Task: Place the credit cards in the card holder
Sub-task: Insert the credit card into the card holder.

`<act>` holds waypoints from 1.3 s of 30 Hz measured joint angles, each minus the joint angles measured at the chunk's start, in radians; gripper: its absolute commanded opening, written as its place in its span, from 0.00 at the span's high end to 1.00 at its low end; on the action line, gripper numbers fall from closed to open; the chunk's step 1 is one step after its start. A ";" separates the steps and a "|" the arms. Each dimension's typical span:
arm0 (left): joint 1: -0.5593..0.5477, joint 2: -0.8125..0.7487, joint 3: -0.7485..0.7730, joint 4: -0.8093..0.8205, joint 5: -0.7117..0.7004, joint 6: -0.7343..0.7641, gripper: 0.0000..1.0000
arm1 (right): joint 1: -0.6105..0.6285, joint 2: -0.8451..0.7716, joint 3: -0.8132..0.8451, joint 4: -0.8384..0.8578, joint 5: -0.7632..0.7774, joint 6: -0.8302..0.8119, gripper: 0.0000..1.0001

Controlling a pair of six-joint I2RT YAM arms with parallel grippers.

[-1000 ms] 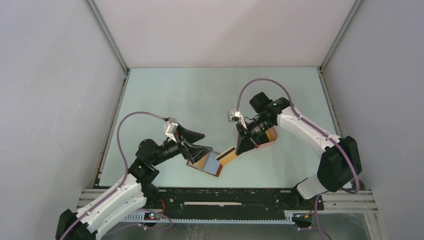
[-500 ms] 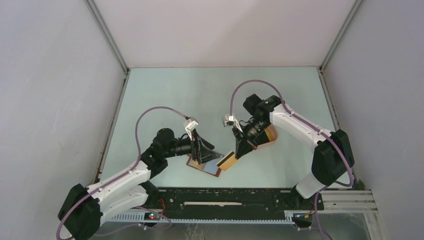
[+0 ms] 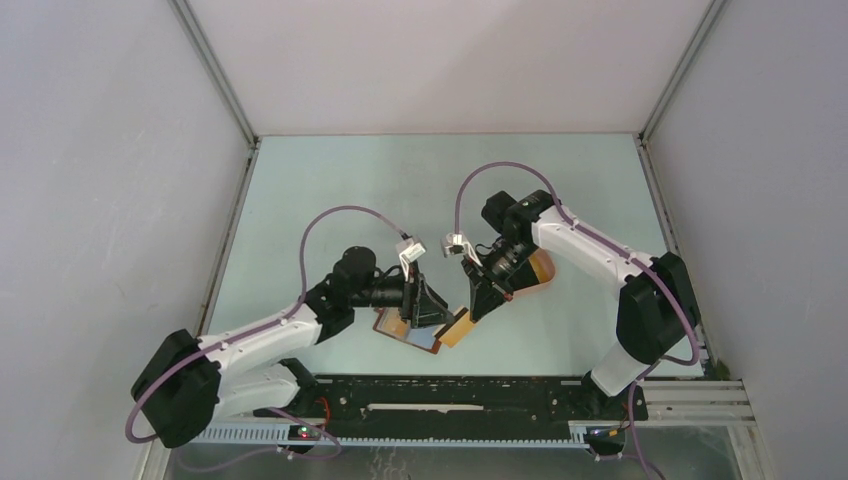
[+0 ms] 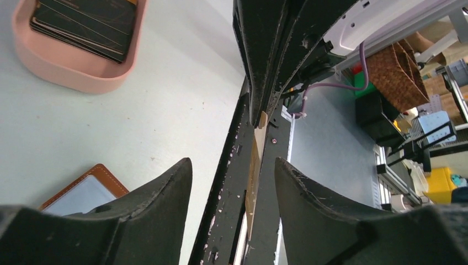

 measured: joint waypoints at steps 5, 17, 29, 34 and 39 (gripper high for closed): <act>-0.005 0.022 0.009 0.000 0.020 0.003 0.49 | 0.000 0.003 0.001 -0.009 0.000 -0.003 1.00; -0.026 0.087 0.042 0.009 0.090 0.003 1.00 | -0.002 0.013 0.001 -0.011 0.013 -0.004 1.00; -0.029 -0.013 -0.013 0.074 0.017 -0.026 1.00 | -0.024 0.011 0.011 -0.017 0.002 0.002 0.50; -0.025 -0.150 -0.116 0.042 -0.114 -0.064 1.00 | -0.097 -0.050 0.003 0.017 0.002 0.010 0.50; 0.011 -0.336 -0.193 -0.048 -0.267 -0.090 1.00 | -0.125 -0.179 -0.062 0.081 0.004 0.012 0.55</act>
